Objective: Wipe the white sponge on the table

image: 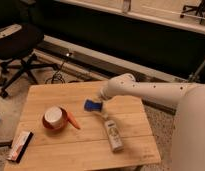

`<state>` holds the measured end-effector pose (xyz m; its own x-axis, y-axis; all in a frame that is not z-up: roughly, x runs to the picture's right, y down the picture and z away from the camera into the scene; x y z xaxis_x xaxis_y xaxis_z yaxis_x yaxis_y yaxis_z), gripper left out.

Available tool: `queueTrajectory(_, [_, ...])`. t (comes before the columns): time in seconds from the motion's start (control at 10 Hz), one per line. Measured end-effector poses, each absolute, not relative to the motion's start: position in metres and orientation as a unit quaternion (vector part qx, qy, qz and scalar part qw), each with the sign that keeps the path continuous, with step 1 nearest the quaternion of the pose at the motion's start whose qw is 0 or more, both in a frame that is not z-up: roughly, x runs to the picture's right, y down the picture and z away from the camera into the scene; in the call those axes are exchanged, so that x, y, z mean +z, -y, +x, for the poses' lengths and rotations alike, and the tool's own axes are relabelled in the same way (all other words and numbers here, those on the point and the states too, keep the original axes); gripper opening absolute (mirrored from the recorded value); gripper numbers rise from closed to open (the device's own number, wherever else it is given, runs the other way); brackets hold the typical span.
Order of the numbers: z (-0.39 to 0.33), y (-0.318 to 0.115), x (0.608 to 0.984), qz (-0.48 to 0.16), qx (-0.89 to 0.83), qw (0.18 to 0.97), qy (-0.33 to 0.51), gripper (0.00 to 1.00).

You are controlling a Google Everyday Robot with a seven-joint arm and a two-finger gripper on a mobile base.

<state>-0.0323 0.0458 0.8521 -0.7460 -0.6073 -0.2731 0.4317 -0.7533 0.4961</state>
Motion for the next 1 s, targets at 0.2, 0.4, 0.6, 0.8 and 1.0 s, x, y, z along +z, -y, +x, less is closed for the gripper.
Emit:
queueTrajectory(0.2, [-0.021,-0.05,0.864,0.214,-0.907,0.292,0.216,0.49])
queueTrajectory(0.4, [-0.022,-0.045,0.881,0.22,-0.905,0.288,0.221,0.49])
queueTrajectory(0.6, [-0.027,-0.039,0.896,0.233,-0.905,0.277,0.224,0.49])
queueTrajectory(0.8, [-0.029,-0.043,0.906,0.238,-0.906,0.265,0.23,0.49])
queueTrajectory(1.0, [-0.022,-0.055,0.921,0.231,-0.906,0.261,0.242,0.49])
